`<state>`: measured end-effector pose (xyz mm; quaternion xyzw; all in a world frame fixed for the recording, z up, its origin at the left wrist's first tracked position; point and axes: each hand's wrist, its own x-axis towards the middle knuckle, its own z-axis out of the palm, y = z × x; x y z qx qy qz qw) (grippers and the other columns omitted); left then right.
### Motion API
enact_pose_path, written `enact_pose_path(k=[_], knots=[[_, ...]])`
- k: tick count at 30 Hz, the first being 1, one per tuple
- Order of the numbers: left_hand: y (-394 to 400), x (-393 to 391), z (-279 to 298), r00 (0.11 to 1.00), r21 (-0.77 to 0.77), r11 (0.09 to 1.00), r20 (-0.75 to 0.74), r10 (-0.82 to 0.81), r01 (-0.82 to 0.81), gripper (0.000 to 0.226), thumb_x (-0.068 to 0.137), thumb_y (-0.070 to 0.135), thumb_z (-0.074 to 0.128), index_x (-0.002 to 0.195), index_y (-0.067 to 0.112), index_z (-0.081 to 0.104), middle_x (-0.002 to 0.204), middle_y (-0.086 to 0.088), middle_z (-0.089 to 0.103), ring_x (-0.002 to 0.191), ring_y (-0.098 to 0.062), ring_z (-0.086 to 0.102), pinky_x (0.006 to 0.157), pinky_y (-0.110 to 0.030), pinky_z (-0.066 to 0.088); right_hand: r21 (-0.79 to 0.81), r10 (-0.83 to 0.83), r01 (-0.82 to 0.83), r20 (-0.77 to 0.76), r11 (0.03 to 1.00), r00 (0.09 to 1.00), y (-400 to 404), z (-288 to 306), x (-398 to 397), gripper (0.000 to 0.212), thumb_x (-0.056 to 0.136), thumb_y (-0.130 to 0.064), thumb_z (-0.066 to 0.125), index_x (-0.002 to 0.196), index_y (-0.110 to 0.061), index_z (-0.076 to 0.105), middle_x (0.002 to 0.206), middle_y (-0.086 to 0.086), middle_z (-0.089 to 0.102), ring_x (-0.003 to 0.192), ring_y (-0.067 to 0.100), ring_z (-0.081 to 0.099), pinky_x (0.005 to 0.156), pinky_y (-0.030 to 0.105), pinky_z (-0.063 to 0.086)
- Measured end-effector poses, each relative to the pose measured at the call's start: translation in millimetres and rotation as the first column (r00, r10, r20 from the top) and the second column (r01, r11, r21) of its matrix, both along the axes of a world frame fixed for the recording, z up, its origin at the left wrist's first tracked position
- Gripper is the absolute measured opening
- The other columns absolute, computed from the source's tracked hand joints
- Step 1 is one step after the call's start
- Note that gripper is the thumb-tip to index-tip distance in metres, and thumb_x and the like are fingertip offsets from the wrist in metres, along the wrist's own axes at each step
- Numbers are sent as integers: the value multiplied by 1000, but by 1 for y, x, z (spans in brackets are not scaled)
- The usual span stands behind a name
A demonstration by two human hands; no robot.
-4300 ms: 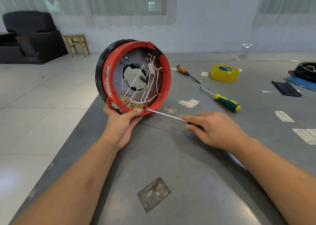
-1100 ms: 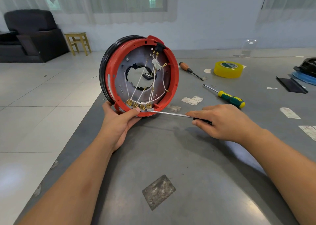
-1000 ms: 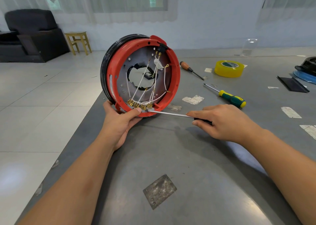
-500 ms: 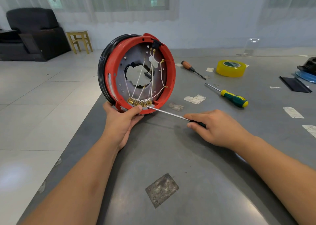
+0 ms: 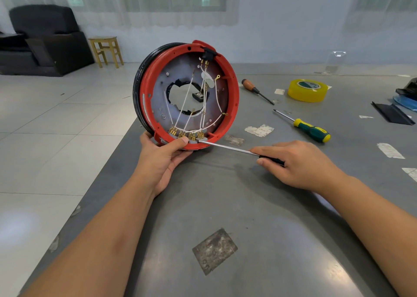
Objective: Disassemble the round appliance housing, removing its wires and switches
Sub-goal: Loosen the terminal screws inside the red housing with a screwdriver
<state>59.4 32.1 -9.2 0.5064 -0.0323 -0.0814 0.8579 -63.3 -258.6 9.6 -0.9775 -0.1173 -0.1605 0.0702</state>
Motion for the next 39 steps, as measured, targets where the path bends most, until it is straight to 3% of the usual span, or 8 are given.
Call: enact_pose_path(k=[8, 12, 17, 23, 28, 32, 39], knots=[[1, 1, -2, 1000, 3, 1000, 10, -17, 17, 69, 85, -19, 71, 135, 17, 39, 123, -19, 66, 102, -44, 76, 87, -58, 63, -18, 10, -10, -11, 1000, 1000, -2, 4, 0, 41, 99, -52, 45, 136, -47, 60, 99, -12, 73, 86, 19, 66, 63, 35, 52], [1, 1, -4, 998, 31, 999, 54, -26, 24, 67, 83, -19, 73, 128, 20, 41, 109, -14, 66, 103, -44, 75, 86, -54, 64, -77, 23, -20, 36, 997, 999, -3, 11, -2, 35, 101, -47, 50, 133, -44, 64, 90, -13, 73, 77, 18, 67, 52, 27, 43], [0, -1, -5, 992, 94, 995, 115, -47, 36, 66, 85, -19, 72, 123, 25, 41, 83, 5, 77, 93, -36, 78, 83, -47, 65, -97, 17, -15, 13, 995, 1000, -3, 11, -3, 43, 98, -51, 43, 136, -43, 62, 86, -12, 69, 75, 20, 65, 53, 32, 46], [0, -1, -3, 998, 38, 999, 67, -15, 13, 65, 86, -18, 72, 129, 19, 39, 116, -16, 65, 104, -45, 75, 89, -57, 62, -7, 10, -10, -16, 1000, 1000, 4, 0, -2, 41, 100, -47, 49, 138, -39, 62, 99, -6, 75, 84, 23, 67, 64, 36, 53], [-1, -1, -3, 998, 20, 1000, 66, 8, -10, 64, 85, -17, 74, 126, 20, 41, 124, -17, 65, 102, -39, 77, 84, -50, 65, 57, 6, -6, 8, 998, 1000, 12, -8, -1, 38, 100, -47, 51, 135, -39, 63, 102, -6, 76, 86, 23, 68, 68, 38, 56], [-1, 0, -3, 998, 2, 999, 48, 34, -34, 66, 85, -15, 75, 129, 19, 39, 123, -17, 68, 103, -40, 77, 88, -54, 63, 100, -15, 15, -4, 995, 1000, 16, -11, 2, 37, 100, -48, 51, 134, -42, 63, 113, -11, 75, 93, 20, 69, 75, 41, 58], [1, -1, 0, 999, 10, 1000, 32, 7, -7, 65, 87, -14, 74, 129, 22, 40, 126, -16, 68, 101, -38, 78, 86, -51, 65, 108, -28, 27, 11, 994, 1000, 13, -6, 0, 39, 97, -53, 47, 132, -45, 63, 111, -13, 76, 97, 19, 70, 74, 42, 59]])
